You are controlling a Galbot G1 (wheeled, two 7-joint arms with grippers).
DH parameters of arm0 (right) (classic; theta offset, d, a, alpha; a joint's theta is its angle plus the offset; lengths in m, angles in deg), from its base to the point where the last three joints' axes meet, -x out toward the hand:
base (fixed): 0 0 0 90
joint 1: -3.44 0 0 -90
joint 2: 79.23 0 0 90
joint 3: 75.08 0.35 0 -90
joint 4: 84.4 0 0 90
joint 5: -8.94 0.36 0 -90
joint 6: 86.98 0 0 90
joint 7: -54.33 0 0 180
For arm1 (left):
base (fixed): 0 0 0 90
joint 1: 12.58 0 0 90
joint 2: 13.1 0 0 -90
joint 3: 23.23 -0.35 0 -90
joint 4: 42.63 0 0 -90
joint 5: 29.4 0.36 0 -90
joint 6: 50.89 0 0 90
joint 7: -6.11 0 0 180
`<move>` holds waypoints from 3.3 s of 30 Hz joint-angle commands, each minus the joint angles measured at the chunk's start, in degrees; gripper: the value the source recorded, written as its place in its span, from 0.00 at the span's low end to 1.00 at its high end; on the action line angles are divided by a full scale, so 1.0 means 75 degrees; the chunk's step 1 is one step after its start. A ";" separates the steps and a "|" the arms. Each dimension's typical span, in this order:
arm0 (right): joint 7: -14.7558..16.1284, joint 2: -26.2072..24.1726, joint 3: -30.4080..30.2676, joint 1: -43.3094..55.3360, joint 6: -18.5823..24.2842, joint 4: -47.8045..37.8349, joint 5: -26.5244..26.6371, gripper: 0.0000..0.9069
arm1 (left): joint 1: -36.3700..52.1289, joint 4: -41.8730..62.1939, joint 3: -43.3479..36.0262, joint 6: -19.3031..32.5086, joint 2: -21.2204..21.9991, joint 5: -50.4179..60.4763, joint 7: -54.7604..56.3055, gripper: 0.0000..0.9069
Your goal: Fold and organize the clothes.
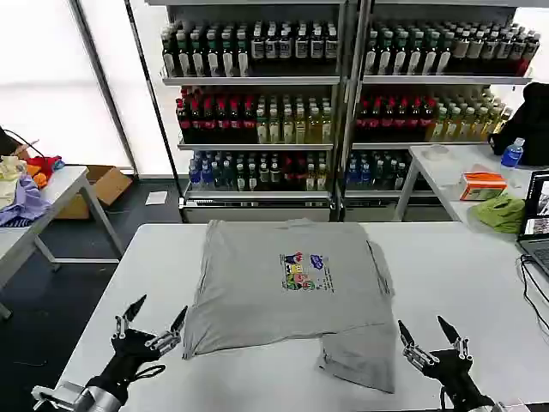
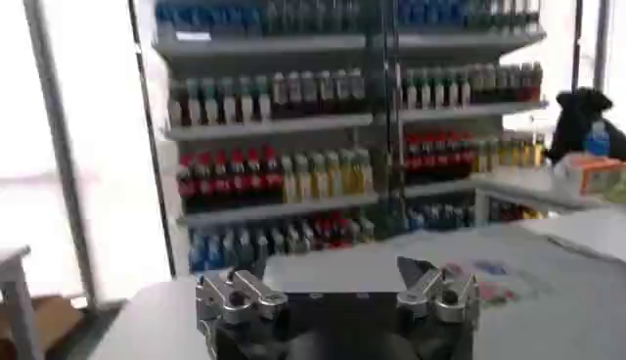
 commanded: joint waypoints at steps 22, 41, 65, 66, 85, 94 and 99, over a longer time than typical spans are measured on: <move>-0.0540 -0.0001 -0.1304 -0.0297 -0.0765 -0.0179 -0.0393 0.40 | 0.0830 0.1263 -0.0985 -0.1737 -0.0822 -0.0572 0.1120 0.97; -0.0506 0.0027 -0.1513 -0.0486 -0.0496 -0.0297 -0.0388 0.00 | 0.0571 0.1411 -0.1058 -0.1227 -0.0526 -0.0288 0.1033 0.01; -0.0438 -0.0112 -0.1400 -0.1308 -0.0049 0.0414 -0.0004 0.00 | -0.0375 -0.0244 -0.0903 -0.1435 0.0173 -0.0338 0.1324 0.01; -0.0450 -0.0154 -0.1369 -0.1448 -0.0051 0.0490 -0.0018 0.00 | -0.0440 -0.0297 -0.0900 -0.1457 0.0178 -0.0287 0.1324 0.01; -0.0094 -0.0095 -0.1551 -0.1588 0.1613 0.0860 0.0434 0.00 | -0.0712 -0.0828 -0.0130 -0.1880 -0.0425 -0.0109 0.1078 0.01; -0.0456 -0.0005 -0.1414 0.0357 0.1761 0.0299 0.1305 0.00 | 0.1346 0.0228 -0.0509 -0.1893 -0.0956 -0.0373 0.0226 0.01; -0.0715 -0.0067 -0.1354 0.1439 0.1597 -0.0370 0.1611 0.00 | 0.2603 0.1165 -0.0950 -0.1896 -0.1232 -0.0946 0.0207 0.01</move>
